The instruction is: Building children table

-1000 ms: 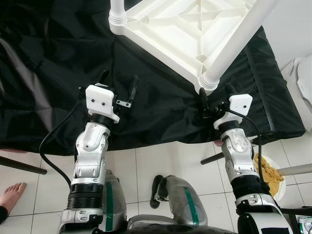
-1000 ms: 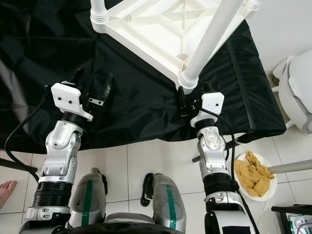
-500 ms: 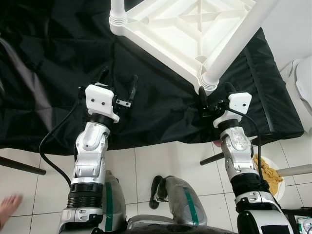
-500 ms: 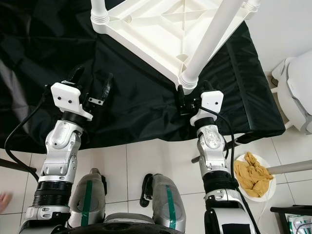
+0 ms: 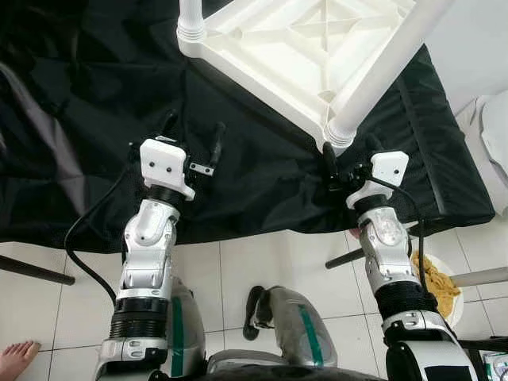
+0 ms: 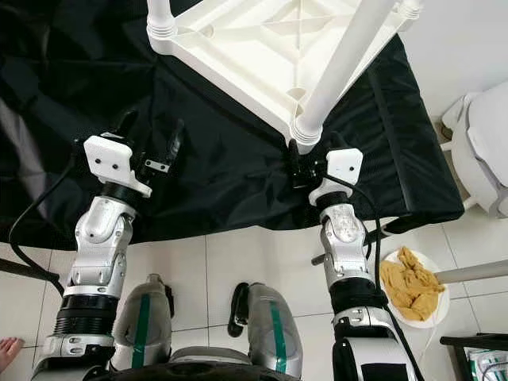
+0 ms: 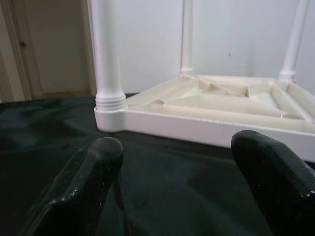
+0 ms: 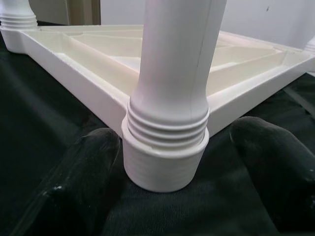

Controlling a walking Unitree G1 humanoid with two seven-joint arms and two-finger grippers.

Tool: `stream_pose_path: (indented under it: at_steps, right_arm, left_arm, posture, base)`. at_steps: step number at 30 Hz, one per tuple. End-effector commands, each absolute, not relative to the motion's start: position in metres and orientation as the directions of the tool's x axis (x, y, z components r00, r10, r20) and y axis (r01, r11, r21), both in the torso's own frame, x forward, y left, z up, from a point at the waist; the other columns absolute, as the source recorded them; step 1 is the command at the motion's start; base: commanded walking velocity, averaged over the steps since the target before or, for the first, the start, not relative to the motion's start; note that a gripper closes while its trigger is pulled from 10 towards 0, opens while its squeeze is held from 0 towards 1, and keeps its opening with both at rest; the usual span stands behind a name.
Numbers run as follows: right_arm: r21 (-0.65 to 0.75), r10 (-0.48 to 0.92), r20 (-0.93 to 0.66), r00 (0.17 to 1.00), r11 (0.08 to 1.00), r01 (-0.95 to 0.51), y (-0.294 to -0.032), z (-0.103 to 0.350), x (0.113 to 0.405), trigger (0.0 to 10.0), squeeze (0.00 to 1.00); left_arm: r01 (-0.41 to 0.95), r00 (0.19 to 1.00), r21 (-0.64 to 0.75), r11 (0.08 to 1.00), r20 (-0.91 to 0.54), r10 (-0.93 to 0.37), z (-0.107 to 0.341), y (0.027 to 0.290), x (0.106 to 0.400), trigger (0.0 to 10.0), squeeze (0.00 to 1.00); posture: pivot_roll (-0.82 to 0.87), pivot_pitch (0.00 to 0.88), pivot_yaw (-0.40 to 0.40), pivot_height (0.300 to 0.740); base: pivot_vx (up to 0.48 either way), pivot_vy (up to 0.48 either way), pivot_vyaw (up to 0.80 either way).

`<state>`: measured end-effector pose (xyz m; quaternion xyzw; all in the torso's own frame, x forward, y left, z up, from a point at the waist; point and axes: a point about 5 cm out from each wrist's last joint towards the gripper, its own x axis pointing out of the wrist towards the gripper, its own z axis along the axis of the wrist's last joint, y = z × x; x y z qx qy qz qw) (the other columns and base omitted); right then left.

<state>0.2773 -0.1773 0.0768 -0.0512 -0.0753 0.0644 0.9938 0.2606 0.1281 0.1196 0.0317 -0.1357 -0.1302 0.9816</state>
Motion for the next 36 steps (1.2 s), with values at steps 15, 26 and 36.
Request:
stream_pose_path:
  at_steps: [15, 26, 36]
  right_arm:
    - [0.033, 0.085, 0.071, 0.994, 0.996, -0.087, -0.173, 0.065, 0.28, 10.0, 0.0]
    - [-0.008, 0.075, 0.016, 0.997, 0.997, -0.075, -0.172, 0.052, 0.275, 10.0, 0.0]
    - [-0.05, 0.067, 0.033, 0.997, 0.997, -0.065, -0.176, 0.05, 0.271, 10.0, 0.0]
  left_arm:
    - [0.141, 0.978, -0.06, 0.988, 0.162, -0.13, 0.098, 0.135, 0.269, 10.0, 0.0]
    - [0.139, 0.983, -0.104, 0.985, 0.134, -0.125, 0.089, 0.132, 0.268, 10.0, 0.0]
    - [0.111, 0.991, -0.136, 0.984, 0.087, -0.1, 0.079, 0.139, 0.27, 10.0, 0.0]
  posture:
    - [0.11, 0.027, -0.12, 0.74]
    - [0.1, 0.045, -0.124, 0.74]
    - [0.09, 0.067, -0.129, 0.74]
  base:
    - [0.0, 0.0, 0.0]
    - [0.0, 0.0, 0.0]
    - [0.0, 0.0, 0.0]
